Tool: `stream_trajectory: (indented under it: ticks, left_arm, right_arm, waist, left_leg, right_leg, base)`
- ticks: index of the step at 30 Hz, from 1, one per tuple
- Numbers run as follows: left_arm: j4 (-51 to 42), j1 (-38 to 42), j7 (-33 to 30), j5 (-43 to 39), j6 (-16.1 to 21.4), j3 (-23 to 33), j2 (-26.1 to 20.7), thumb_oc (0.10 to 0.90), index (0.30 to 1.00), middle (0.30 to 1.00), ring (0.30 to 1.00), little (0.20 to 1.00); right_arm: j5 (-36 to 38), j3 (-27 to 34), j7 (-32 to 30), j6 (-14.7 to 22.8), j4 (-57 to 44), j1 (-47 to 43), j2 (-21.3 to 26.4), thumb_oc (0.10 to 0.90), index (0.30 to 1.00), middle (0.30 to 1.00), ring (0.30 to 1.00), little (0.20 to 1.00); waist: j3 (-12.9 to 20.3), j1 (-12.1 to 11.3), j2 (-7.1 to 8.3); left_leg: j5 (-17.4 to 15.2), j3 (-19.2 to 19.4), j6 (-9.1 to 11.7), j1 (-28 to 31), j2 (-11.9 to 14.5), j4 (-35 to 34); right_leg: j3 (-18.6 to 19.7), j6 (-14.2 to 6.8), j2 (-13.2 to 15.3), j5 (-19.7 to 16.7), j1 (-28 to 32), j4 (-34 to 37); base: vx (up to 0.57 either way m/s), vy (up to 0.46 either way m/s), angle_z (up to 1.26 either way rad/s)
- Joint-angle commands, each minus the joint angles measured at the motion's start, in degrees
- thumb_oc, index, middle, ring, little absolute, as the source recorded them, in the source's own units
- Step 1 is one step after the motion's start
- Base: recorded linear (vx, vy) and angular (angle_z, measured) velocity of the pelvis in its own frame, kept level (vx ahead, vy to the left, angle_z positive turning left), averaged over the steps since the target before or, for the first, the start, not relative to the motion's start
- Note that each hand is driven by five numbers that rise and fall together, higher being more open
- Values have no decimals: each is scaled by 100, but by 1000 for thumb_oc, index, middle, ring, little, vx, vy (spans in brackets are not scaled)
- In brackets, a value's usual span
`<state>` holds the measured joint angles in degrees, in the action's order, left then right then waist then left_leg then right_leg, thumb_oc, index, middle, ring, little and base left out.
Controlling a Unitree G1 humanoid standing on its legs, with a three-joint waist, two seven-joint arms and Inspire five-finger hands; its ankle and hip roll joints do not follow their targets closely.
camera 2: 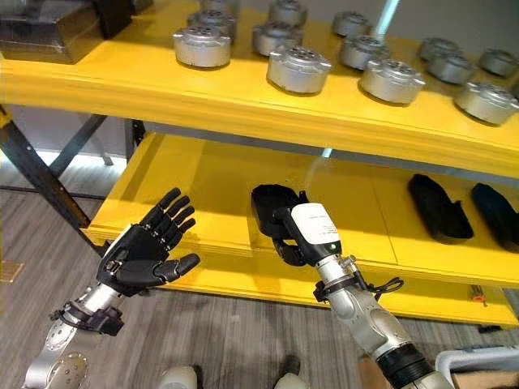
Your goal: Move parts from the plastic box to the shelf.
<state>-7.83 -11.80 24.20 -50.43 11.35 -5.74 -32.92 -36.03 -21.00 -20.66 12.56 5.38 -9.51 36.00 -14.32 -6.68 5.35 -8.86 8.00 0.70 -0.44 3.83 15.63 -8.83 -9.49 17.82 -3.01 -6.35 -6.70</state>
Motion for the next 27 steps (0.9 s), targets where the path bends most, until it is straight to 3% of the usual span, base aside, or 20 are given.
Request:
stream_trajectory:
  ticks: [1, 5, 7, 9, 10, 13, 15, 17, 18, 20, 21, 24, 25, 27]
  left_arm:
    - [-984, 318, 25, -338, 599, -112, 85, 900, 1000, 1000, 1000, 1000]
    - [-921, 625, 107, -324, 795, -189, 35, 900, 1000, 1000, 1000, 1000]
    - [-931, 653, 148, -226, 794, -193, 59, 900, 1000, 1000, 1000, 1000]
    - [-911, 657, 166, -183, 799, -214, 63, 900, 1000, 1000, 1000, 1000]
    - [-862, 687, 223, -223, 793, -248, 69, 900, 1000, 1000, 1000, 1000]
    - [-785, 825, 278, -294, 772, -345, 80, 900, 1000, 1000, 1000, 1000]
    - [-718, 918, 123, -246, 844, -478, 148, 900, 1000, 1000, 1000, 1000]
    - [-711, 942, -100, -79, 927, -563, 191, 900, 1000, 1000, 1000, 1000]
    - [-740, 915, -116, -32, 900, -550, 210, 900, 1000, 1000, 1000, 1000]
    - [-787, 856, -112, 7, 866, -513, 222, 900, 1000, 1000, 1000, 1000]
    - [-866, 754, -108, -4, 834, -464, 222, 900, 1000, 1000, 1000, 1000]
    - [-925, 592, -87, -83, 754, -379, 257, 900, 1000, 1000, 1000, 1000]
    - [-874, 552, 124, -206, 662, -302, 291, 900, 1000, 1000, 1000, 1000]
    - [-850, 594, 319, -334, 597, -262, 276, 900, 1000, 1000, 1000, 1000]
  right_arm:
    - [32, 711, -453, 91, -318, -1213, 278, 400, 300, 300, 300, 300]
    - [-20, 514, -628, -84, 103, -1973, 365, 400, 300, 300, 300, 300]
    - [127, 503, -626, -55, 161, -2209, 391, 400, 300, 300, 300, 300]
    - [149, 469, -592, -115, 152, -2265, 402, 400, 300, 300, 300, 300]
    - [167, 447, -576, -211, 137, -2282, 438, 400, 300, 300, 300, 300]
    - [97, 431, -593, -377, 107, -2253, 481, 400, 300, 300, 300, 300]
    - [47, 323, -648, -436, 179, -2275, 502, 400, 300, 300, 300, 300]
    - [41, 184, -804, -420, 291, -2230, 503, 400, 300, 300, 300, 300]
    - [49, 162, -819, -427, 328, -2222, 501, 400, 300, 300, 300, 300]
    - [65, 157, -834, -460, 357, -2201, 494, 400, 300, 300, 300, 300]
    - [40, 152, -825, -544, 330, -2139, 476, 400, 300, 300, 300, 300]
    - [60, 174, -757, -607, 281, -1971, 438, 400, 300, 300, 300, 300]
    - [22, 183, -790, -594, 396, -1930, 445, 400, 300, 300, 300, 300]
    - [18, 188, -790, -679, 472, -2007, 484, 400, 300, 300, 300, 300]
  waist:
    - [240, -48, -172]
    - [80, -67, -292]
    - [41, -40, -362]
    - [50, 1, -400]
    - [67, 75, -445]
    - [103, 209, -507]
    - [147, 235, -505]
    - [151, 52, -519]
    - [159, 16, -519]
    - [180, -14, -524]
    - [212, -53, -539]
    - [244, -143, -599]
    - [218, -208, -646]
    - [199, -187, -673]
  left_leg:
    - [-524, -82, 71, 759, 364, -283]
    - [-306, -11, 174, 362, 764, -266]
    - [16, 111, 294, 288, 1062, -362]
    - [222, 242, 355, 274, 1174, -361]
    - [479, 563, 445, 278, 1309, -284]
    - [753, 1050, 618, 336, 1502, -67]
    - [828, 954, 595, 210, 1224, 334]
    - [589, 138, 355, -233, 272, 623]
    - [536, 30, 283, -309, 89, 570]
    - [513, -40, 229, -366, -9, 384]
    - [559, -74, 200, -400, -4, -22]
    - [1020, -344, 387, -496, 225, -800]
    - [1441, -480, 515, -687, 496, -908]
    - [1298, -243, 497, -632, 614, -1042]
  right_leg:
    - [-336, -8, -113, -272, -145, -105]
    - [-419, 227, -293, 218, -618, -779]
    - [-532, 381, -412, 411, -697, -967]
    - [-619, 461, -471, 460, -682, -954]
    - [-799, 543, -487, 482, -619, -882]
    - [-1061, 591, -518, 586, -464, -750]
    - [-1197, 751, -631, 503, -343, -494]
    - [-937, 801, -906, 458, -149, -235]
    - [-854, 799, -987, 430, -79, -137]
    - [-776, 794, -1070, 435, -3, -64]
    - [-690, 768, -1136, 471, 126, 13]
    - [-492, 740, -1178, 596, 336, 49]
    - [-403, 792, -1181, 741, 454, -7]
    - [-518, 799, -1116, 814, 447, -61]
  base:
    - [51, -94, 57]
    - [15, -170, 8]
    - [121, -298, 12]
    - [125, -209, 23]
    - [98, -175, 30]
    - [143, -185, 62]
    - [94, -186, 82]
    - [191, -108, 0]
    - [188, -49, -18]
    - [159, 6, -58]
    - [237, 92, -70]
    - [197, 141, -33]
    - [110, 122, -29]
    - [31, 110, -36]
